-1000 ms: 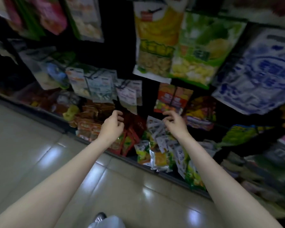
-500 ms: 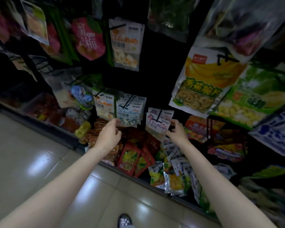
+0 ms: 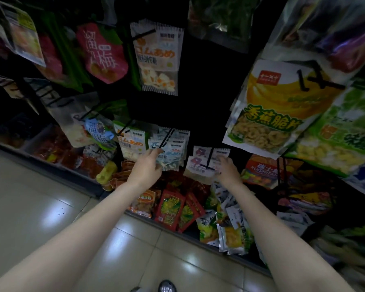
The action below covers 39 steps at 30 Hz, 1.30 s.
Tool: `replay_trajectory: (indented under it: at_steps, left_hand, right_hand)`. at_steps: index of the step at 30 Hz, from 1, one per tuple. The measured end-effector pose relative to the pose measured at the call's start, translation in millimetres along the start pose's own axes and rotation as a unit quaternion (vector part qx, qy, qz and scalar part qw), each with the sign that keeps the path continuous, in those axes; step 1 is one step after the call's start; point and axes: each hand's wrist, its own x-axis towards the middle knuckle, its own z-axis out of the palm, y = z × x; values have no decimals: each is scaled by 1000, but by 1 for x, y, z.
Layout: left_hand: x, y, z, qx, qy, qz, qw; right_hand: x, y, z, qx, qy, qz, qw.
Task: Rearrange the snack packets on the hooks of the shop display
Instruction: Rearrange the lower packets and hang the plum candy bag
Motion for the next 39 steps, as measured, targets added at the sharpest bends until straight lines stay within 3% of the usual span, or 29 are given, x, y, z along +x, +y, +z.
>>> replay_trajectory:
  at_steps: [3,10,18,26,30,32,39]
  left_hand:
    - [9,-3,4,15,-20,6,1000]
    - [20,-14,10,36,-30,29,998]
    - [13,-32,3,36,-37,28,998]
    - [5,-61,-43,51,3,-28,998]
    - [5,-76,-57,28,40,-65,997]
    - [3,-83,-60,20,62,-79,995]
    - [-10,-130,-81,19,62,-102,993]
  right_hand:
    - [6,6,7,-47,24,11,999]
    - [-2,7,15,192,53,69,978]
    - [-10,-33,-8,223,188,-64,954]
    - [13,-102,1,94,119,-173,973]
    - [19,-134,16,53,146,-228,961]
    - [22,-154,22,5,114,-264,958]
    - [68,-225,57,-111,-64,-180,975]
